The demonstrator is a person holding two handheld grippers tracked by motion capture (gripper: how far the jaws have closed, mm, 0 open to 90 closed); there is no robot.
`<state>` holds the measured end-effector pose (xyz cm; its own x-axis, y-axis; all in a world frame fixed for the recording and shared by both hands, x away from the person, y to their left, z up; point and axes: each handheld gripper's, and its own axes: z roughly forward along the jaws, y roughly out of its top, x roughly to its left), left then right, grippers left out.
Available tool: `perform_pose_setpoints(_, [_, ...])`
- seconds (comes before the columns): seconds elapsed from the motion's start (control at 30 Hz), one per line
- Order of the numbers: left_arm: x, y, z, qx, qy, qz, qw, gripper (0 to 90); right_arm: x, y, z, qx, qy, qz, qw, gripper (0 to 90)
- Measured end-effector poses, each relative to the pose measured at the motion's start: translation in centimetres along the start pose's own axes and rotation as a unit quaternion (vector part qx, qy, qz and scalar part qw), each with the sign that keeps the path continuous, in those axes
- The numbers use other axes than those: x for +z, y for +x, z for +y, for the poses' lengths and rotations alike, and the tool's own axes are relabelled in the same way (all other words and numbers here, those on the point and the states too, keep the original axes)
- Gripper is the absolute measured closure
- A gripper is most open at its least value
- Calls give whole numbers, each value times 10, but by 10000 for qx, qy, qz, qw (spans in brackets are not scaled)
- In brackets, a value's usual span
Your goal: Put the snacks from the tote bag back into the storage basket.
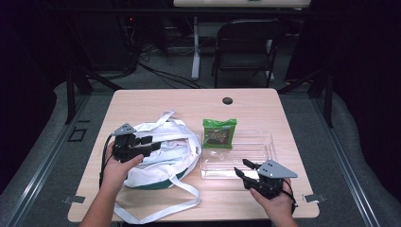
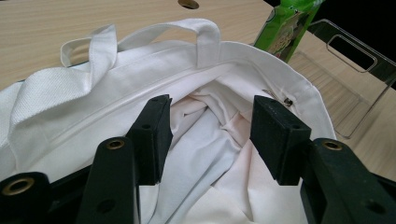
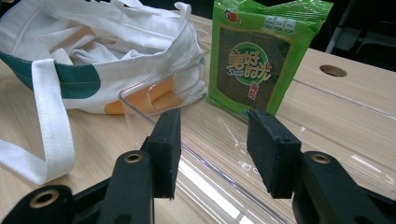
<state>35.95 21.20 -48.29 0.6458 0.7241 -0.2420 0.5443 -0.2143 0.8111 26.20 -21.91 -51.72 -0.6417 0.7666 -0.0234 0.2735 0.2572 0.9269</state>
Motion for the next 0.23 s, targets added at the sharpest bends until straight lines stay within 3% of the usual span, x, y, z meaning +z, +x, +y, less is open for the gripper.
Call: perform_pose_setpoints(0.23, [-1, 1, 0, -47, -19, 32, 10000, 479, 2, 2, 0, -129, 68, 16, 9999, 539])
